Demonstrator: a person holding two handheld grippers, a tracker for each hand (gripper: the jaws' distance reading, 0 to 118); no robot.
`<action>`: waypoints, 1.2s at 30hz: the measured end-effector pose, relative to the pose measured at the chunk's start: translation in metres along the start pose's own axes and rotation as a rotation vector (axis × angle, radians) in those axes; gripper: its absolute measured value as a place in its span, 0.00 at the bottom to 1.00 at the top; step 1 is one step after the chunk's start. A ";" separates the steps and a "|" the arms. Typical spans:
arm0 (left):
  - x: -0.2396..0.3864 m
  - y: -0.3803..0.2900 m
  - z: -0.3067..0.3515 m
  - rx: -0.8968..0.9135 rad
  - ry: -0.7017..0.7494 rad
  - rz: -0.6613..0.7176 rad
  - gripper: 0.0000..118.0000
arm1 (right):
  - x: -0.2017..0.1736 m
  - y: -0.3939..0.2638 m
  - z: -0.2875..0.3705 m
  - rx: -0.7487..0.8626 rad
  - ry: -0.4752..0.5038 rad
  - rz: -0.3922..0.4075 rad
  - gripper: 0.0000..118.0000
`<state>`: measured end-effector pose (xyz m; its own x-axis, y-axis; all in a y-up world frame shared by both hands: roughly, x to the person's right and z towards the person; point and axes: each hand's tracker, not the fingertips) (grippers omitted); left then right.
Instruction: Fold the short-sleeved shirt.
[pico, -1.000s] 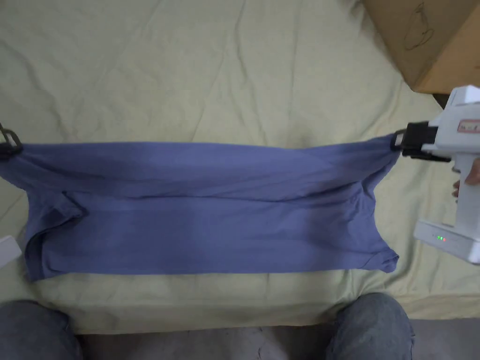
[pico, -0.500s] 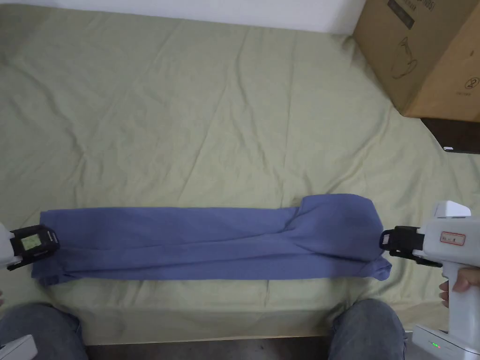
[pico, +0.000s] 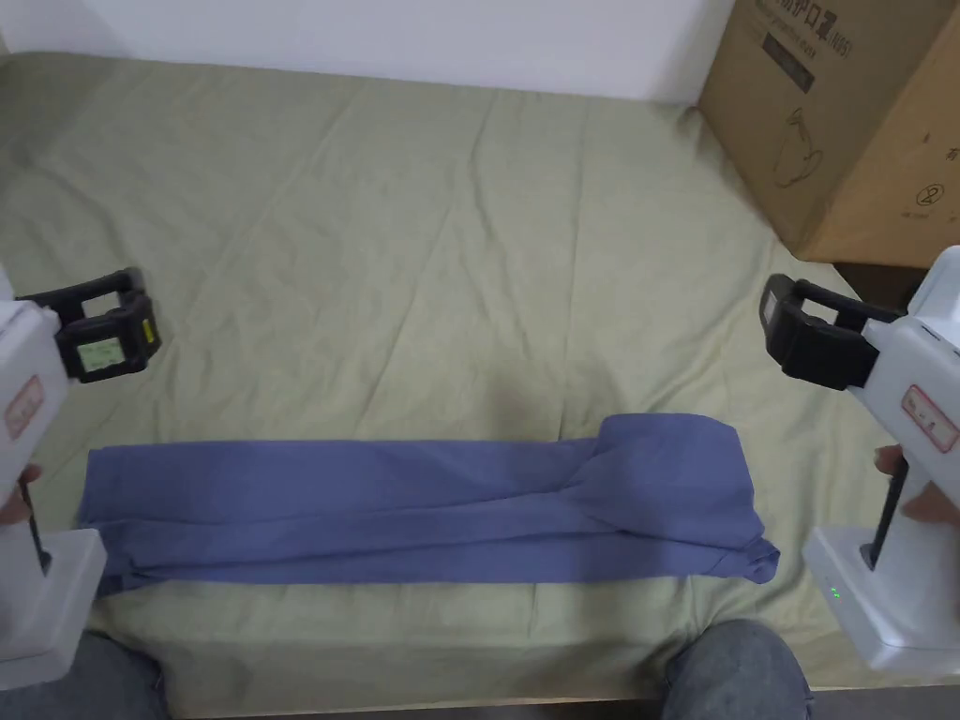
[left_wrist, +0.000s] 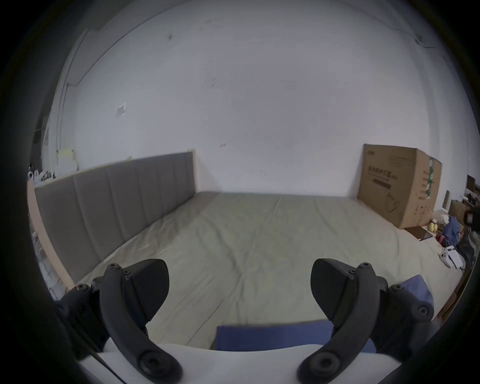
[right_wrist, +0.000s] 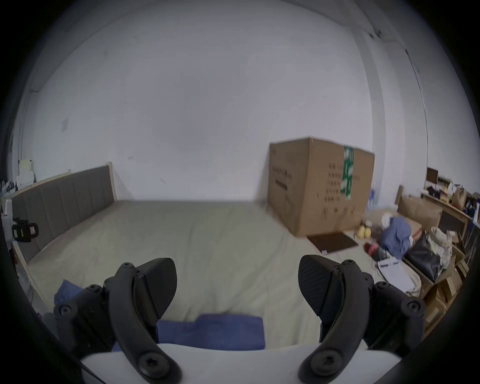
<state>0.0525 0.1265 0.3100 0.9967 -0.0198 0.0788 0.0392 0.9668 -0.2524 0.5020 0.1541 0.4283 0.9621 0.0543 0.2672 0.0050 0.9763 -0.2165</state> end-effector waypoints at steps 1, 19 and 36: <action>0.004 -0.001 0.000 0.016 -0.008 -0.007 0.95 | -0.006 0.000 0.003 0.017 0.009 -0.008 0.84; 0.022 -0.017 -0.005 -0.024 -0.134 0.006 0.00 | -0.039 -0.018 0.003 -0.010 0.104 -0.053 0.00; -0.156 -0.089 -0.096 -0.534 -0.357 0.658 1.00 | -0.049 -0.027 -0.022 -0.104 0.101 -0.049 0.00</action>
<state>-0.0994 0.0191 0.2271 0.7520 0.6583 0.0327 -0.4117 0.5079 -0.7567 0.4606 0.1200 0.4000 0.9826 -0.0193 0.1848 0.0756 0.9501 -0.3027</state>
